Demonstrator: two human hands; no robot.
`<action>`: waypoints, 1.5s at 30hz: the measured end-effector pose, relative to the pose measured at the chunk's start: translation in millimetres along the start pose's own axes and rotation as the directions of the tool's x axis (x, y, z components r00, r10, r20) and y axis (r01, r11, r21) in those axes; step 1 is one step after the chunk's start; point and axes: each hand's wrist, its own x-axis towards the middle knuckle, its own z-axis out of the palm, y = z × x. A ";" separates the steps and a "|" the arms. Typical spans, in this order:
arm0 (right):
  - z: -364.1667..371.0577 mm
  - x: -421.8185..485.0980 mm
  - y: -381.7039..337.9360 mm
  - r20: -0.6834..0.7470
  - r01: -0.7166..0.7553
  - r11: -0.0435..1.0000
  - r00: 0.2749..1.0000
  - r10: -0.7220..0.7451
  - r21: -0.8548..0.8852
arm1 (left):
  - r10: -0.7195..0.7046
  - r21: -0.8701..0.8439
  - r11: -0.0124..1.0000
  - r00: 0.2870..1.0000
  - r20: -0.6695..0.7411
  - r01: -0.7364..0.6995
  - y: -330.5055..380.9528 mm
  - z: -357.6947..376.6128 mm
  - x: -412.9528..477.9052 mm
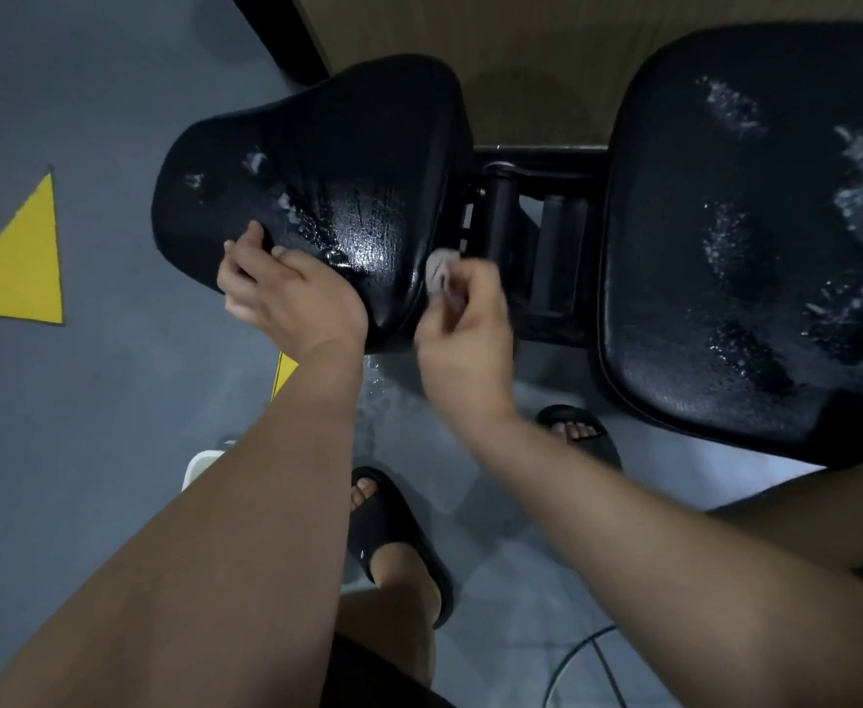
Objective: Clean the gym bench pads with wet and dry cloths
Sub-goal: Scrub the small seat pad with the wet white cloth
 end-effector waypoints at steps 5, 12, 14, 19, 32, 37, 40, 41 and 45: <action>12.1 -37.6 3.8 0.092 -0.165 0.983 0.983 0.158 0.076 | -0.020 0.013 1.000 0.999 0.042 0.020 2.8 -4.1 1.7; 0.1 -25.0 -14.4 -0.022 0.000 1.000 1.000 0.000 0.018 | -0.019 0.063 0.998 0.983 0.181 0.007 9.2 -21.7 8.1; -10.2 -10.7 -27.2 0.016 0.161 0.985 0.987 -0.160 -0.062 | -0.052 0.095 0.995 0.966 0.253 0.029 11.1 -29.5 14.2; -18.5 8.8 -35.5 0.295 0.459 0.817 0.881 -0.369 -0.350 | -0.073 0.029 0.997 0.881 0.468 0.068 8.6 -59.7 29.4; 0.3 34.4 -68.9 0.720 0.819 0.276 0.574 -0.390 -0.503 | 0.037 0.065 0.992 0.730 0.682 -0.111 -14.1 -107.1 27.9; -12.2 44.7 -74.0 0.945 0.988 0.083 0.149 -0.291 -0.131 | 0.043 0.070 0.990 0.735 0.676 -0.122 -12.8 -105.9 32.6; 3.6 78.0 -89.0 0.898 0.955 0.090 0.298 -0.324 -0.284 | 0.049 0.062 0.990 0.735 0.677 -0.123 -14.3 -104.0 35.6; 9.0 82.0 -89.8 0.866 0.929 0.115 0.370 -0.337 -0.353 | 0.047 0.065 0.990 0.739 0.672 -0.122 -15.6 -104.0 36.4; 8.4 62.5 -78.4 0.909 0.971 0.121 0.237 -0.344 -0.207 | 0.045 0.062 0.991 0.747 0.664 -0.115 -20.1 -100.6 40.6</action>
